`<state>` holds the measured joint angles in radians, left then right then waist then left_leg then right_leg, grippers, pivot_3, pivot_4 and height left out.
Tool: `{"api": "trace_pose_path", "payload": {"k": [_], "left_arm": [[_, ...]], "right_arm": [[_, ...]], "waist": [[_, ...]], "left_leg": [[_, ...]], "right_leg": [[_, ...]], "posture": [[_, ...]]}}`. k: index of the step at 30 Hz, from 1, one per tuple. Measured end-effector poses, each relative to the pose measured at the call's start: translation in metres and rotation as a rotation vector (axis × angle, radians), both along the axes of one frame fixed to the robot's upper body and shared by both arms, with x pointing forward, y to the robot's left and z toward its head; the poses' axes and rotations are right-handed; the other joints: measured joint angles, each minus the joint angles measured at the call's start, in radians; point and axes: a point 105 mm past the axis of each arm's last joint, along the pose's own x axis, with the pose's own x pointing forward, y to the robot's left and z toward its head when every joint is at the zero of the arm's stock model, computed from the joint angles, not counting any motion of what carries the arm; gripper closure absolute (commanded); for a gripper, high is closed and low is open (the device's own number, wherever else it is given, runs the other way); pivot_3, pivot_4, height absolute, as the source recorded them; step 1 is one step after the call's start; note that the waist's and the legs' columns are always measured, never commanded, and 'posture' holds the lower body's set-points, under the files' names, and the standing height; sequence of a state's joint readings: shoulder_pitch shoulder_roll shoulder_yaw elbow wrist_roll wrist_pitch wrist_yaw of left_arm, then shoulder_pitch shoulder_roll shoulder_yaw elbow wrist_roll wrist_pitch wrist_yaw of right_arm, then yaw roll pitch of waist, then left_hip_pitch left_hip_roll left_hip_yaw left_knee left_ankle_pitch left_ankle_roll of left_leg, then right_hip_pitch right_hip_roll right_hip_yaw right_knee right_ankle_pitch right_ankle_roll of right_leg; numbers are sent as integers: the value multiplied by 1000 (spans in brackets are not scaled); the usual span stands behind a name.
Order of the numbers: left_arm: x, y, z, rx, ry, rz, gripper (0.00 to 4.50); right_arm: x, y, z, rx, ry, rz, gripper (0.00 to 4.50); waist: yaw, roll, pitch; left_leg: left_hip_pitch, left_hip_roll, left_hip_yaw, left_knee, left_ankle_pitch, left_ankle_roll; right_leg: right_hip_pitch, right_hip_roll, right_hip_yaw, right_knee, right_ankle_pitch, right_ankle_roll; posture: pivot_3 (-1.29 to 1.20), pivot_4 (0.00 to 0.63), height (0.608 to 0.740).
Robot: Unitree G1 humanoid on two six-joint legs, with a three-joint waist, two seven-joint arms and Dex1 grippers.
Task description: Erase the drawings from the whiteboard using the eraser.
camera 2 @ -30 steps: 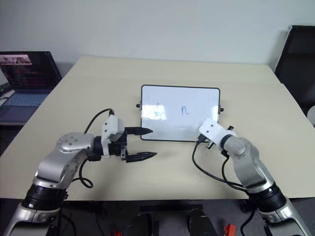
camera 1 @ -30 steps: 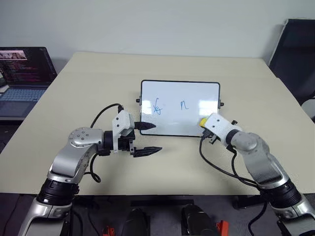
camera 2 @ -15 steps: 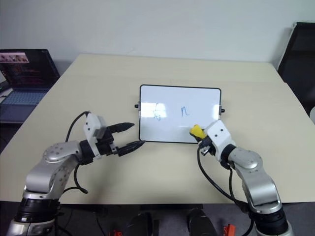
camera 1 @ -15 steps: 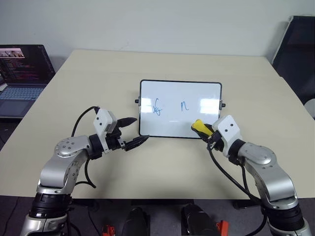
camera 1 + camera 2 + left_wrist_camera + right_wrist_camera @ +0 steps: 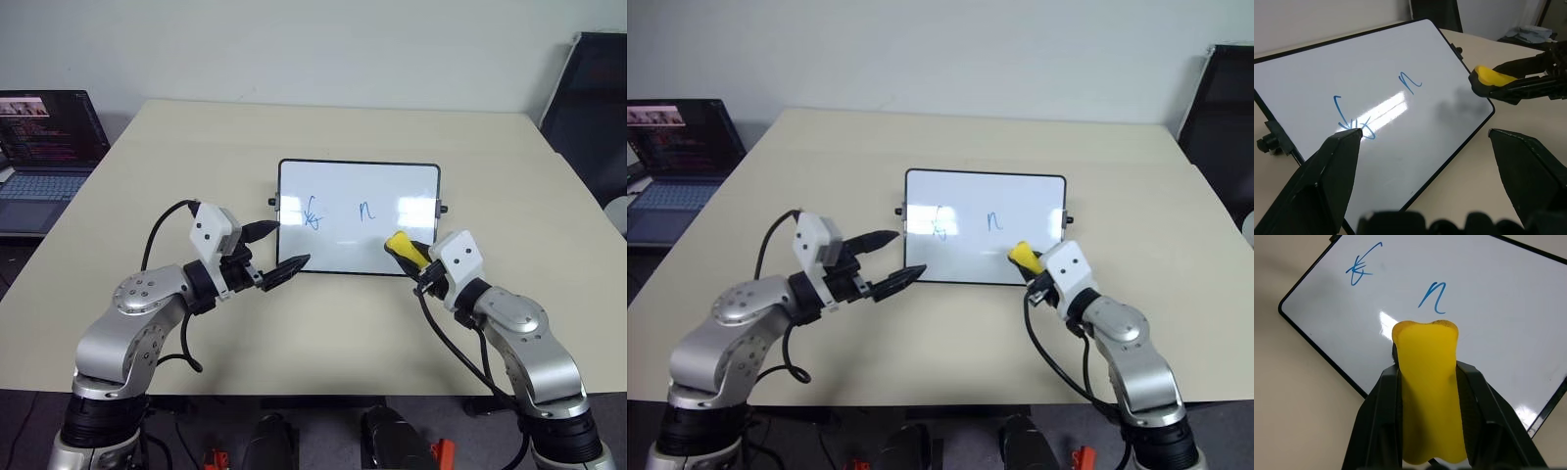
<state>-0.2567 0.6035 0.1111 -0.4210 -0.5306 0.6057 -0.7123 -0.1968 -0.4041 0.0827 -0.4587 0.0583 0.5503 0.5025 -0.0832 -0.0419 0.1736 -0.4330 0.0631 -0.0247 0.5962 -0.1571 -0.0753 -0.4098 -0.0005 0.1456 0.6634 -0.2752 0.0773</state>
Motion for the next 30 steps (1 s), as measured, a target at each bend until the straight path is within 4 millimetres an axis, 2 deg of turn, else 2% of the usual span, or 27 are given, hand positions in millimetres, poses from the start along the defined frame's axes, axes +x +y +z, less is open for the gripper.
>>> {"api": "trace_pose_path", "payload": {"k": [3, 6, 9, 13, 18, 23, 25, 27, 30], "left_arm": [[3, -5, 10, 8, -27, -15, 0], [5, -11, 11, 14, -36, -43, 0], [8, -8, 6, 13, -15, -44, 0], [8, -10, 0, 29, -8, -78, 0], [5, -13, -5, 41, -10, -118, 0], [3, -8, -15, 40, 13, -123, 0], [3, -8, -16, 40, 10, -126, 0], [2, -8, -15, 40, 2, -134, 0], [3, -7, -17, 39, 7, -135, 0]], "right_arm": [[13, 16, 4, -75, -31, 55, 3374], [34, 30, 18, -167, -112, 71, 3375], [56, 32, 28, -235, -169, 43, 3375], [79, 35, 30, -278, -186, 8, 3376], [83, 38, 24, -350, -175, 42, 3377], [64, 36, -6, -447, -63, 158, 3377], [63, 37, -10, -461, -50, 170, 3377], [70, 37, -8, -466, -66, 146, 3377], [88, 36, 10, -453, -153, 43, 3377]], "waist": [[-4, 0, 0], [-5, 0, 0], [-4, 0, 0], [0, 0, 0], [0, 0, 0], [0, 0, 0], [-1, 0, 0], [-3, 0, 0], [-7, 0, 0]], "left_leg": [[1, 0, 0, 1, 0, 0], [1, 0, 0, 2, 0, 0], [1, 0, 0, 2, 0, 0], [0, 0, 0, -2, 0, 0], [0, 0, 0, -3, 0, 0], [4, 0, 0, 1, 0, 0], [5, 0, 0, 4, 0, 0], [5, 0, 0, 7, 1, 1], [5, 0, 0, 10, 1, 1]], "right_leg": [[0, 0, 0, 0, 1, -1], [0, 0, 0, 0, 2, -1], [0, 0, 0, 0, 2, -1], [0, 0, 0, -1, 5, 0], [0, 0, -1, -1, 5, 1], [4, 0, 0, 0, 1, -1], [5, 0, 0, 0, 3, -2], [5, 0, 0, 0, 4, -2], [4, 0, 1, -1, 4, -2]], "posture": [[0, 150, 740], [0, 150, 740], [0, 150, 740], [0, 150, 740], [0, 150, 740], [0, 150, 740], [0, 150, 740], [0, 150, 740], [0, 150, 740]]}}
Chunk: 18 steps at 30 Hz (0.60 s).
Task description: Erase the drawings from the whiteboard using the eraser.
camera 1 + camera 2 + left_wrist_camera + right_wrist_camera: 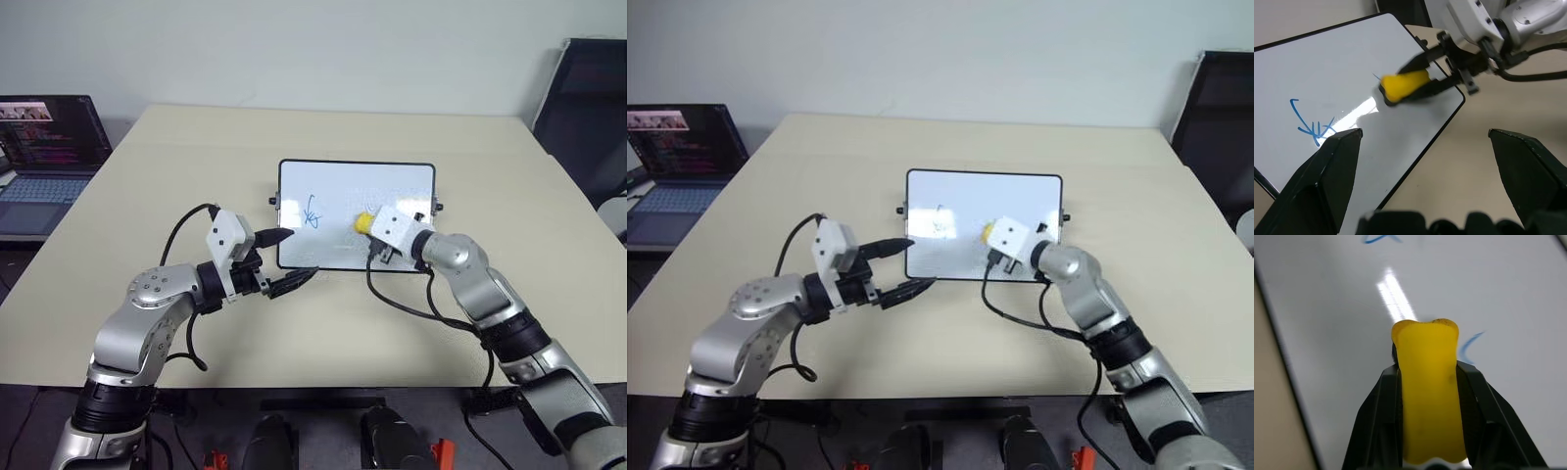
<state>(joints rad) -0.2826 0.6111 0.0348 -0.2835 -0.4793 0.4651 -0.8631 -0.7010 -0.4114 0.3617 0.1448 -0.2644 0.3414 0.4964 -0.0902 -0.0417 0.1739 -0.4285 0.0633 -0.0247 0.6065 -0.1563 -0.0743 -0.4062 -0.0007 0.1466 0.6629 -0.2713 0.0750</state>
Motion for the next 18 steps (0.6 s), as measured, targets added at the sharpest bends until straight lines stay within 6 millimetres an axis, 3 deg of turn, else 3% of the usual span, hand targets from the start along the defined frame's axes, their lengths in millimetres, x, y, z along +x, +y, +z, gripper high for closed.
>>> {"api": "trace_pose_path", "payload": {"k": [4, 12, 18], "left_arm": [[-1, 1, -1, 1, -3, 0, 0], [-1, 0, -2, 1, -2, -2, 0], [0, 0, -1, -1, -3, -6, 0]], "right_arm": [[12, -15, 13, 22, -66, -91, 3377], [-16, -15, -8, -91, 58, 30, 3378], [-10, -11, -3, -98, 2, 6, 3378]], "waist": [[2, 0, 0], [5, -2, -1], [1, -2, -1]], "left_leg": [[0, -1, 1, 1, 1, 1], [-1, 0, 1, -3, 1, 1], [-1, 0, 1, -1, 1, 1]], "right_leg": [[0, -2, 1, -3, 0, 0], [2, 0, 0, 0, 0, 1], [1, 0, 1, 0, 1, 1]], "posture": [[0, 150, 740], [0, 150, 740], [0, 150, 740]]}}
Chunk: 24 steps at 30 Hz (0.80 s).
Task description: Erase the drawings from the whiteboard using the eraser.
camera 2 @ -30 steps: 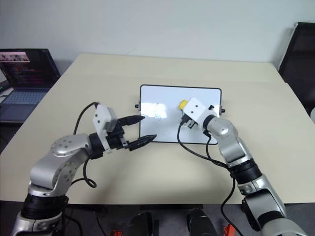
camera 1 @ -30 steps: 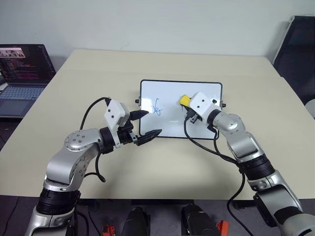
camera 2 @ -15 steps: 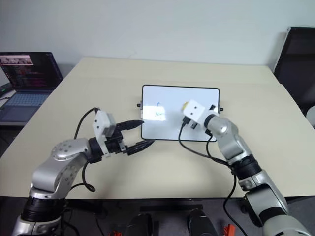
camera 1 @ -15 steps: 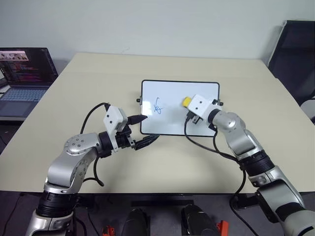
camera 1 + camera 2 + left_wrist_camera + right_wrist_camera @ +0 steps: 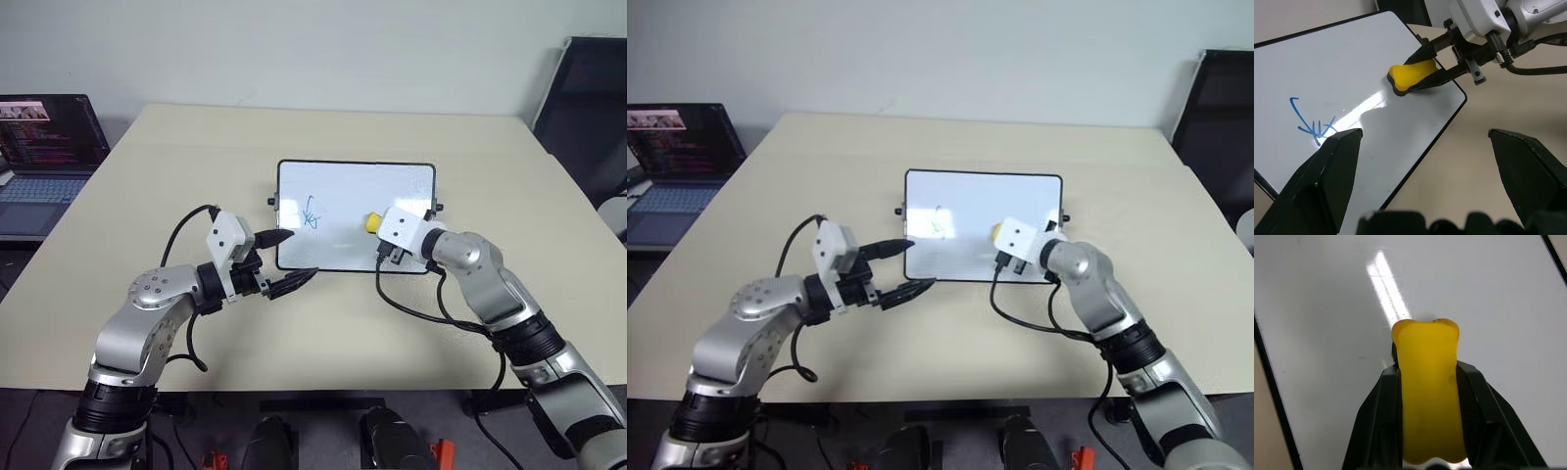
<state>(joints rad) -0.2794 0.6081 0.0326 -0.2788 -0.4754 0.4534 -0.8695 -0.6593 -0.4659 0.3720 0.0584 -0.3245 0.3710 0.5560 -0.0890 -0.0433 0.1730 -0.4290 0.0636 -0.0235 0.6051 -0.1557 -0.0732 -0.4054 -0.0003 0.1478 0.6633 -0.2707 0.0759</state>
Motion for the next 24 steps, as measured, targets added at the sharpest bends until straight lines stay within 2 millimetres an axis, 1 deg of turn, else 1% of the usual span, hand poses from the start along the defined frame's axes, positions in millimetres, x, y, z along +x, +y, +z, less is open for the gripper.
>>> {"api": "trace_pose_path", "payload": {"k": [1, 3, 6, 10, 12, 13, 16, 18, 20, 21, 23, 24], "left_arm": [[0, 0, 0, 0, 0, -2, 0], [0, -1, 0, -1, 1, -7, 0], [0, -1, 0, -1, 1, -8, 0], [0, -1, 0, -4, 3, -4, 0], [2, 4, -1, -9, 11, 18, 0], [3, 6, -1, -11, 11, 30, 0], [7, 20, 0, -22, 13, 83, 0], [10, 30, 1, -27, 14, 125, 0], [10, 40, 0, -27, 11, 160, 0], [10, 42, 0, -28, 12, 170, 0], [8, 49, -3, -30, 19, 195, 0], [6, 54, -6, -32, 27, 213, 0]], "right_arm": [[4, 2, 4, 9, -34, -14, 3378], [10, -1, 9, 14, -69, -44, 3378], [11, -4, 8, 16, -64, -53, 3378], [3, -6, 3, 23, -18, -31, 3378], [-1, -6, 1, 48, -8, -26, 3378], [-2, -5, 2, 69, -8, -26, 3378], [-6, -5, 7, 206, 18, -43, 3378], [-13, -3, 17, 316, 31, -29, 3378], [-24, 2, 31, 434, 32, 10, 3378], [-29, 4, 35, 466, 32, 27, 3378], [-42, 7, 39, 532, 53, 65, 3378], [-50, 8, 38, 562, 76, 81, 3378]], "waist": [[-1, 0, 0], [-1, 0, 0], [-1, 0, 0], [0, 0, 0], [0, 0, 0], [1, 0, 0], [3, 0, 1], [3, 1, 1], [2, 1, 1], [3, 1, 1], [5, 1, 1], [5, 1, 1]], "left_leg": [[0, 0, 0, 1, 0, 0], [0, -1, 0, 2, 0, 0], [0, -1, 0, 3, 0, 0], [0, -1, 0, 2, 0, 0], [0, -1, 1, 2, 0, 0], [-2, -1, 1, 2, 0, 0], [-4, -1, 0, -4, 0, 0], [-5, 0, 0, -9, 0, 0], [-5, 0, 0, -13, 0, -1], [-5, 0, -1, -13, -1, -1], [-5, 0, -1, -14, -3, -4], [-5, 1, -1, -14, -4, -5]], "right_leg": [[0, 0, 0, 0, 0, 0], [-2, -1, 1, -2, 0, 0], [-2, -2, 1, -4, 0, 0], [-2, -2, 1, -4, 0, 0], [-1, -2, 1, -2, 0, 0], [0, -2, 0, -1, 0, 0], [-4, -1, 0, 0, 0, 1], [-7, 0, -1, -1, 0, 2], [-8, 0, -1, -1, 1, 4], [-8, 0, -3, -1, 0, 3], [-8, 0, -3, -1, -1, 1], [-8, 0, -3, -1, -2, 0]], "posture": [[0, 150, 740], [0, 150, 740], [0, 150, 740], [0, 150, 740], [0, 150, 740], [0, 150, 740], [0, 150, 740], [0, 150, 740], [0, 150, 740], [0, 150, 740], [0, 150, 740], [0, 150, 740]]}}
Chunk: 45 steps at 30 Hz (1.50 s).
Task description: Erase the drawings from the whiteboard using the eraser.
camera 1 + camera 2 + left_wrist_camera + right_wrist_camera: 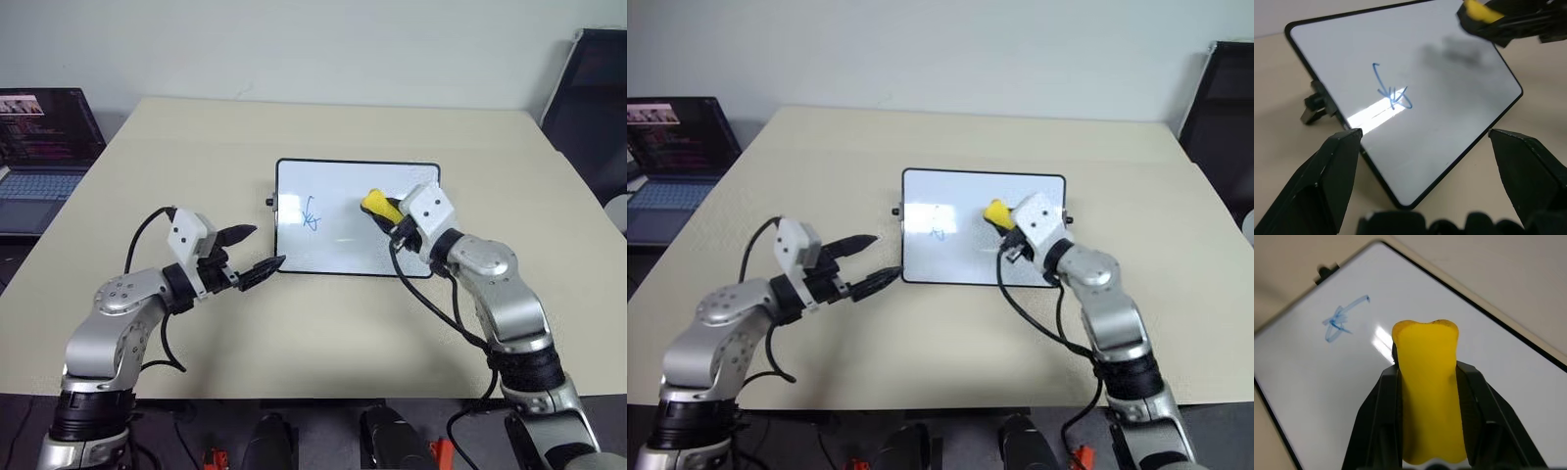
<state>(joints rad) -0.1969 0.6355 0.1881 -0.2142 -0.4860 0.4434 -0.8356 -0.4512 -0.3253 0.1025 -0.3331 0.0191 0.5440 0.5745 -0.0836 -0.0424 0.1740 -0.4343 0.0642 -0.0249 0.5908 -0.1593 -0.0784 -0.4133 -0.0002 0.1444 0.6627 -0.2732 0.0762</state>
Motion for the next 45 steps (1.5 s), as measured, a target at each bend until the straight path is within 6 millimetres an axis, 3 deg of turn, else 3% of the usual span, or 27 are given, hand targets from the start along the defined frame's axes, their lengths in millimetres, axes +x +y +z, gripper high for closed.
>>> {"api": "trace_pose_path", "payload": {"k": [7, 21, 30, 35, 41, 45], "left_arm": [[-6, 21, -7, 2, 15, 92, 0], [-8, 23, 2, 20, 1, 140, 0], [-10, 20, 5, 24, -10, 132, 0], [-13, 18, 3, 58, 7, 92, 0], [-12, 11, 0, 86, 16, 43, 0], [-12, 7, -1, 89, 17, 18, 0]], "right_arm": [[-33, 6, -30, 100, 194, 95, 3378], [-37, 17, -39, 104, 229, 131, 3378], [-14, 33, -25, -7, 126, 135, 3378], [13, 53, -13, -160, 25, 142, 3378], [40, 91, 4, -274, -74, 187, 3379], [64, 92, 5, -314, -87, 114, 3379]], "waist": [[0, 0, 0], [0, 0, 0], [-2, 0, 0], [-3, 0, 0], [-4, 0, 0], [-1, 0, 0]], "left_leg": [[0, 0, 0, 2, -1, -2], [1, 0, 0, 2, -1, -2], [1, 0, 0, 3, -1, -2], [1, 0, 0, 3, -1, -2], [1, 0, 0, 2, -1, -2], [1, 0, 0, 2, -1, -2]], "right_leg": [[1, 0, 0, 0, -7, 0], [1, 0, 0, 0, -6, -2], [1, 0, 0, 1, -6, -1], [1, 0, 0, 1, -6, -1], [1, 0, -1, 1, 0, -1], [1, 0, -1, 1, 0, -1]], "posture": [[0, 150, 740], [0, 150, 740], [0, 150, 740], [0, 150, 740], [0, 150, 740], [0, 150, 740]]}}
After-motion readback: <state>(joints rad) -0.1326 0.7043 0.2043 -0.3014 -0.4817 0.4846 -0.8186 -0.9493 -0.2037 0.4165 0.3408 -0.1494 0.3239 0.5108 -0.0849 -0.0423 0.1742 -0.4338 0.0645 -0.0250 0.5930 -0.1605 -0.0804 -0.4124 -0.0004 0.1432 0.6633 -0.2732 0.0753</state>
